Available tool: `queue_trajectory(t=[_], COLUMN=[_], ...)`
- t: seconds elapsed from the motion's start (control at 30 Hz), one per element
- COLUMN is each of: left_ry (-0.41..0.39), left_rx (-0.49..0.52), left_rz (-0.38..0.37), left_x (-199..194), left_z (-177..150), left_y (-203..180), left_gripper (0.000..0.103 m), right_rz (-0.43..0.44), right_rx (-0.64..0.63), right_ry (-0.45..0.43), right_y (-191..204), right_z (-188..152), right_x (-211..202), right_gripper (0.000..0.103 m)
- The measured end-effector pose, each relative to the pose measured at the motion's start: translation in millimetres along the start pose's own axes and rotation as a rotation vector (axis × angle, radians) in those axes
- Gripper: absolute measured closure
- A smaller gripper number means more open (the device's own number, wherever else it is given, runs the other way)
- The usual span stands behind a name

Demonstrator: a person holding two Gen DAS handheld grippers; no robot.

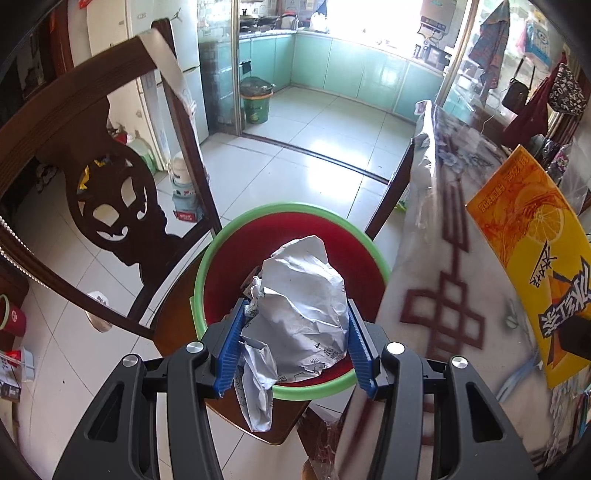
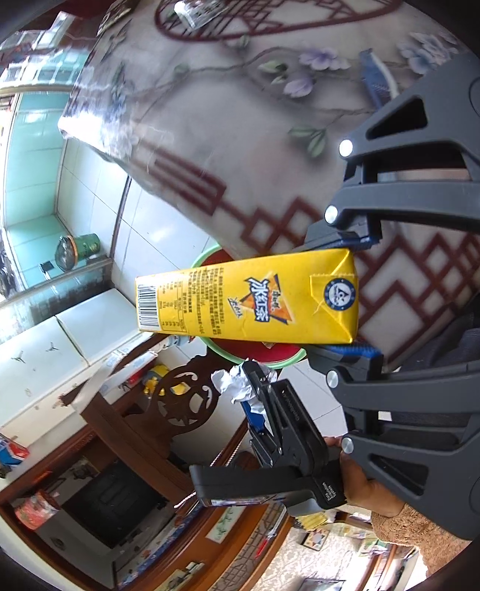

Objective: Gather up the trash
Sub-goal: 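Open both tools to drop the foil and juice box into the red bucket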

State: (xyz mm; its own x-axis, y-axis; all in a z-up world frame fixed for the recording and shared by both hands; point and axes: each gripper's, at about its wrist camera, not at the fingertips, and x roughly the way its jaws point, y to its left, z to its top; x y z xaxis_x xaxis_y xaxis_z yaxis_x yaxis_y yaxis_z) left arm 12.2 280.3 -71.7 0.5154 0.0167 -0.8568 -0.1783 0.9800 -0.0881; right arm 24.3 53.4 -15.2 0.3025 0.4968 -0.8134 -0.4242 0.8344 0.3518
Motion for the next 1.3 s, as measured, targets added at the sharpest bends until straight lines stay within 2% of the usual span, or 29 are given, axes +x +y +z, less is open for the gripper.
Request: queue_trajectory(t=[0.17, 0.37, 0.5, 0.6, 0.93, 1.0, 1.03, 1.1, 1.2, 1.3], left_ry=[0.037, 0.046, 0.052, 0.054, 0.047, 0.043, 0.036, 0.029, 0.018, 0.0], left_rx=[-0.054, -0.061, -0.056, -0.062, -0.044, -0.047, -0.047, -0.04, -0.027, -0.022], left_rz=[-0.013, 0.009, 0.021, 0.032, 0.046, 0.05, 0.05, 0.056, 0.067, 0.069], left_x=[21, 39, 44, 47, 47, 46, 44, 39, 33, 21], left_z=[4, 15, 16, 14, 17, 17, 18, 18, 19, 21], left_y=[13, 22, 22, 22, 18, 16, 15, 13, 12, 10], left_gripper=[0.055, 0.055, 0.054, 0.05, 0.05, 0.041, 0.04, 0.04, 0.04, 0.04], right_rz=[-0.023, -0.034, -0.027, -0.03, -0.04, -0.051, -0.052, -0.041, -0.048, -0.04], right_rx=[-0.034, -0.052, -0.051, -0.046, -0.058, -0.06, -0.057, -0.055, -0.057, -0.042], right_ry=[0.044, 0.086, 0.088, 0.095, 0.094, 0.088, 0.084, 0.082, 0.07, 0.066], right_y=[8, 14, 15, 14, 18, 17, 17, 15, 14, 9], right_z=[13, 26, 28, 26, 31, 32, 33, 34, 33, 29], right_x=[24, 47, 50, 54, 58, 58, 57, 55, 50, 44], right_gripper=[0.066, 0.066, 0.066, 0.066, 0.066, 0.063, 0.061, 0.06, 0.05, 0.049])
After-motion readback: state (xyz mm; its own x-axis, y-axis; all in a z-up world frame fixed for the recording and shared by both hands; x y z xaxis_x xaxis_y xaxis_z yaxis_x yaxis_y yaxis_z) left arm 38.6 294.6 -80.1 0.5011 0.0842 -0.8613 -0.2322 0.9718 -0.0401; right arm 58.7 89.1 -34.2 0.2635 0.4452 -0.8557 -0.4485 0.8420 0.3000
